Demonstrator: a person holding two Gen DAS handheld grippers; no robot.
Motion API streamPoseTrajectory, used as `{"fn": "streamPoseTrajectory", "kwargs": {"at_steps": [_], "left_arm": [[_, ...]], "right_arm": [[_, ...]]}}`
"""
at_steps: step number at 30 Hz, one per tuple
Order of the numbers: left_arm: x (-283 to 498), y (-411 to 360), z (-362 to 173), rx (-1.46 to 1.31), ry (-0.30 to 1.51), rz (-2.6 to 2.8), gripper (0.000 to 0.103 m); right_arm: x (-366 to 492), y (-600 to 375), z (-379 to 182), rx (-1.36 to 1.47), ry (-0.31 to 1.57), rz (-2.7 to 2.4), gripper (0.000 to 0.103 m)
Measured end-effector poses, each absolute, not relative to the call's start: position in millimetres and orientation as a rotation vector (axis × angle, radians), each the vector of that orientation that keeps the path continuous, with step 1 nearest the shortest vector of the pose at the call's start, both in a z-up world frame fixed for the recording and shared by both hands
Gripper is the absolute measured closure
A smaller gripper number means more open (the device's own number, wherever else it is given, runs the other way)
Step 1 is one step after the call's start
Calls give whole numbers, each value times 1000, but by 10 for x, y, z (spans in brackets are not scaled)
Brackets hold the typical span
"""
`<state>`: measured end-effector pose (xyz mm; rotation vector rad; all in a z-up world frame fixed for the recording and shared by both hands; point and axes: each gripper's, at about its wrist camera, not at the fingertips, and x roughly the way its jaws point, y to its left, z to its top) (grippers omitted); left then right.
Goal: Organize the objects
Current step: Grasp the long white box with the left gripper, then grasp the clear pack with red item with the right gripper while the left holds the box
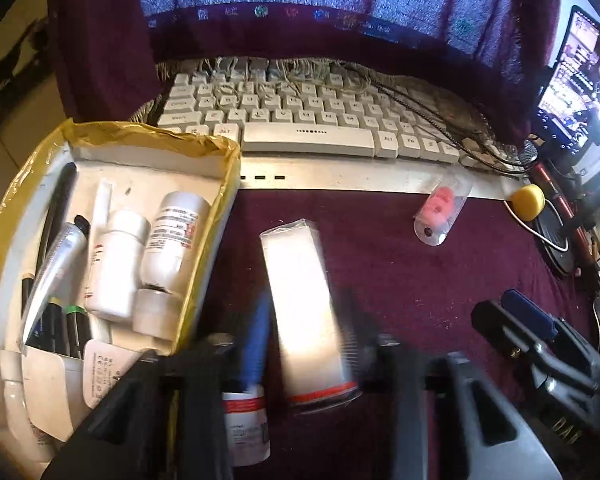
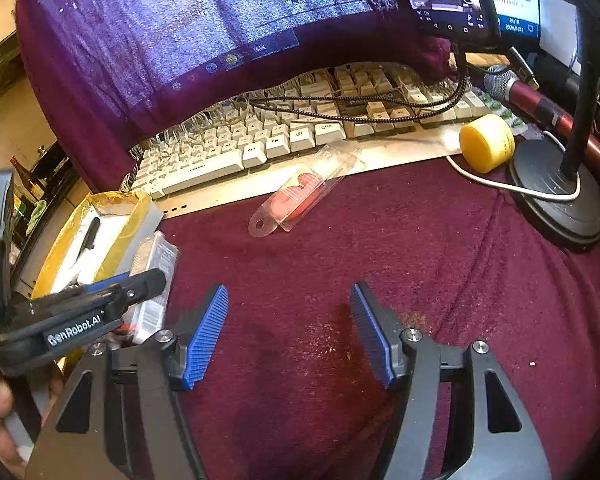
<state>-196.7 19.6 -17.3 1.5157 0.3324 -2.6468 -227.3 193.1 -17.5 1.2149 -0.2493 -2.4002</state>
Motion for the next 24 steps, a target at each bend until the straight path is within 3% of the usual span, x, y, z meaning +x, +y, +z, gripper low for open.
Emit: {"fn": "streamPoseTrajectory", "kwargs": {"at_steps": [6, 17, 19, 24], "left_arm": [[-1686, 187, -175, 1524, 389, -2730, 81], [-1300, 262, -168, 1511, 376, -2795, 81], [-1304, 262, -168, 1509, 378, -2797, 81], [-1301, 217, -174, 1521, 401, -2805, 80]], "right_arm": [[-2542, 1803, 61, 1254, -241, -2448, 40], [-3142, 1371, -117, 1421, -173, -2529, 42], [-3179, 1305, -168, 1446, -136, -2550, 55], [-3118, 1271, -227, 1463, -79, -2572, 66]]}}
